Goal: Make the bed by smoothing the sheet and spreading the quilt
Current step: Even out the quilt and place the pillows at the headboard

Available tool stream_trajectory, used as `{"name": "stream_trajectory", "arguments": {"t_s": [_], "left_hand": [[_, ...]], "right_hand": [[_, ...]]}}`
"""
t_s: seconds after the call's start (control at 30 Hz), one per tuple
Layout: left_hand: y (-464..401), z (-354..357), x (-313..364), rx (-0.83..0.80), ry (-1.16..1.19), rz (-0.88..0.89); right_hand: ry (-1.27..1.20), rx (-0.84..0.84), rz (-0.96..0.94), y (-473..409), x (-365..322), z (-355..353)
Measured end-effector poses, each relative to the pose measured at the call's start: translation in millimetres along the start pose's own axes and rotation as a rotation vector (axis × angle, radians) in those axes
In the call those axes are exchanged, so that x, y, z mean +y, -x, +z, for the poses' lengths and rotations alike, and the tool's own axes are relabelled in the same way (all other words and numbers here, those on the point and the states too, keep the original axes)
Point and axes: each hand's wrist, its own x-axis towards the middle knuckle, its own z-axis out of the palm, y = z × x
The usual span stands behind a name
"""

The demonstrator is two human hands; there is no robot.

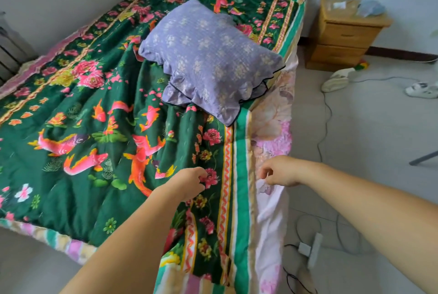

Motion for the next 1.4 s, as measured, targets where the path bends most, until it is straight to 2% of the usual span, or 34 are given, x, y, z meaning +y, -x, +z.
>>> {"name": "stream_trajectory", "arguments": {"t_s": [0.1,0.27,0.43,0.63,0.9,1.03,1.13,1.2,1.33,1.4], "left_hand": [[-7.3,12.5,47.2,0.029,0.029,-0.067],[-18.8,42.4,134.7,-0.022,0.036,-0.107],[-45.8,53.2,219.0,-0.037,0.005,-0.037],[-82.5,28.4,275.1,0.04,-0.022,0.045],[-124.3,-35.8,287.4,0.147,0.052,-0.026],[-179.7,-92.6,281.2,0.265,0.096,-0.058],[-243.6,-127.7,271.9,0.318,0.242,-0.14],[-282.6,-142.9,270.6,0.278,0.304,-0.156],[-340.2,-157.5,261.9,0.148,0.276,-0.164],[-361.2,-168.9,252.1,0.144,0.305,-0.192]], "right_hand": [[-0.013,-0.007,-0.061,0.5,48.5,-13.1],[0.026,-0.099,-0.086,13.0,133.5,-25.6],[-0.018,-0.091,-0.062,24.3,200.3,-47.3],[-0.08,-0.005,-0.035,24.9,237.5,-84.7],[-0.069,0.095,-0.078,-4.0,245.0,-151.4],[-0.032,0.078,-0.065,-48.6,252.3,-190.9],[-0.029,0.079,-0.045,-98.9,260.2,-232.3],[-0.056,0.054,-0.028,-135.7,264.2,-259.5],[-0.091,-0.008,0.013,-208.6,270.0,-293.6],[-0.131,-0.006,0.024,-236.3,270.0,-300.3]]}}
